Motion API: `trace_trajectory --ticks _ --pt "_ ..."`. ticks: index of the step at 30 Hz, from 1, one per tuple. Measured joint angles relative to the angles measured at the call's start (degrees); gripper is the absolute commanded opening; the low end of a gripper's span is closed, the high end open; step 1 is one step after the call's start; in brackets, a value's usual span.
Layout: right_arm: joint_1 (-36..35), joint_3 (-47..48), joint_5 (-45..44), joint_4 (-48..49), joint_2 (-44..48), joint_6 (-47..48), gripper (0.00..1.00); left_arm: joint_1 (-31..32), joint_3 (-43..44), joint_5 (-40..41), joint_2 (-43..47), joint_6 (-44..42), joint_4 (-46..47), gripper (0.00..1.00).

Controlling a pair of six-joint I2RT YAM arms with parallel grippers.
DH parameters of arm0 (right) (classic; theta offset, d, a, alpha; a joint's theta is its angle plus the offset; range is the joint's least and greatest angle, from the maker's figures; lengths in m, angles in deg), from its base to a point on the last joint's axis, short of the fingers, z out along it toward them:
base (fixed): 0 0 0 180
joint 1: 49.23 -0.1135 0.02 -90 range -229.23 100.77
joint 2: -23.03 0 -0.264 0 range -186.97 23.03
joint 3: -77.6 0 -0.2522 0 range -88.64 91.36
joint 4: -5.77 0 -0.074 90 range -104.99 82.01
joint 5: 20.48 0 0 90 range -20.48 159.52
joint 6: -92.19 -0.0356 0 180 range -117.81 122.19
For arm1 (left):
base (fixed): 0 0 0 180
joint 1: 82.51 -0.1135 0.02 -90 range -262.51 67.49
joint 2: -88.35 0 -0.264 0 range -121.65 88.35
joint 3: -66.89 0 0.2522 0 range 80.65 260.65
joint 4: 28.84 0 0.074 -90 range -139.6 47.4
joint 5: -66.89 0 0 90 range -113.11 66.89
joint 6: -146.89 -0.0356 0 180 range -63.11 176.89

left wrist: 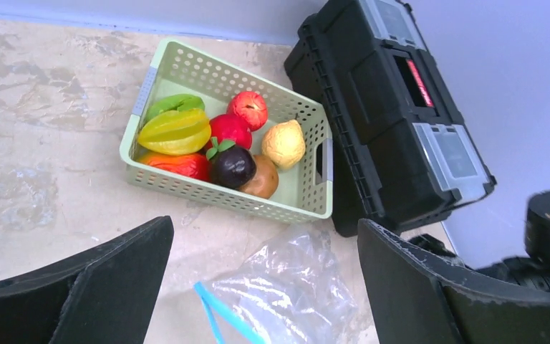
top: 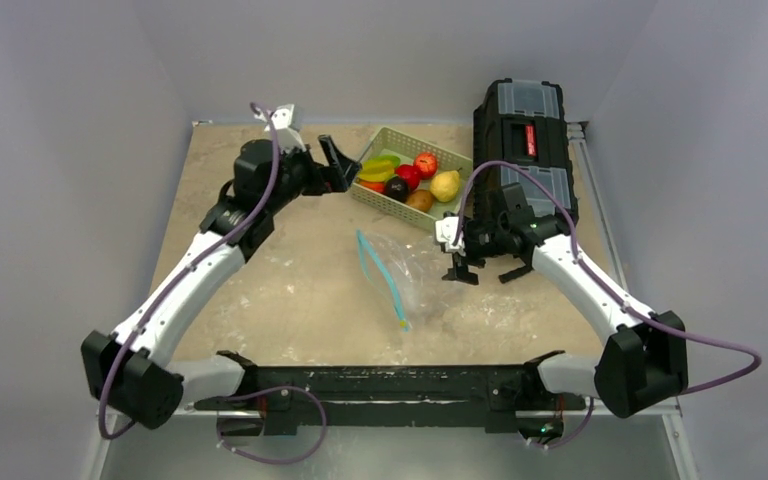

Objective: Open the zip-top bag and remove the fake food
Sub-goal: Move the zipper food storage bag to the center of the board.

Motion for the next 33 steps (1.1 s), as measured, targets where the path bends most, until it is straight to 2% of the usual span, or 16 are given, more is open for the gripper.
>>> trace_trajectory --ticks 4,6,8,11,24,33 --pt "0.00 0.00 1.62 -1.42 0.26 1.86 0.83 -1.16 -6.88 -1.81 8.61 -0.37 1.16 1.00" --pt "0.00 -0.02 2.67 -2.16 0.61 2.99 0.87 -1.31 -11.61 -3.10 12.35 -0.33 1.03 1.00" --pt "0.00 -0.37 3.54 -2.64 1.73 4.24 0.98 -1.33 -16.04 -4.37 16.04 -0.33 0.00 1.00" --pt "0.00 -1.05 4.63 -2.89 4.22 5.66 0.99 -1.40 -20.15 -5.99 21.51 -0.42 -3.17 1.00" --pt "0.00 -0.48 5.05 -8.76 4.61 8.61 0.99 -1.44 -22.49 -9.07 39.06 -8.59 -19.65 1.00" --pt "0.00 1.16 1.22 -9.33 5.14 6.45 0.99 -1.44 -22.88 -7.45 40.39 -13.81 -26.14 1.00"
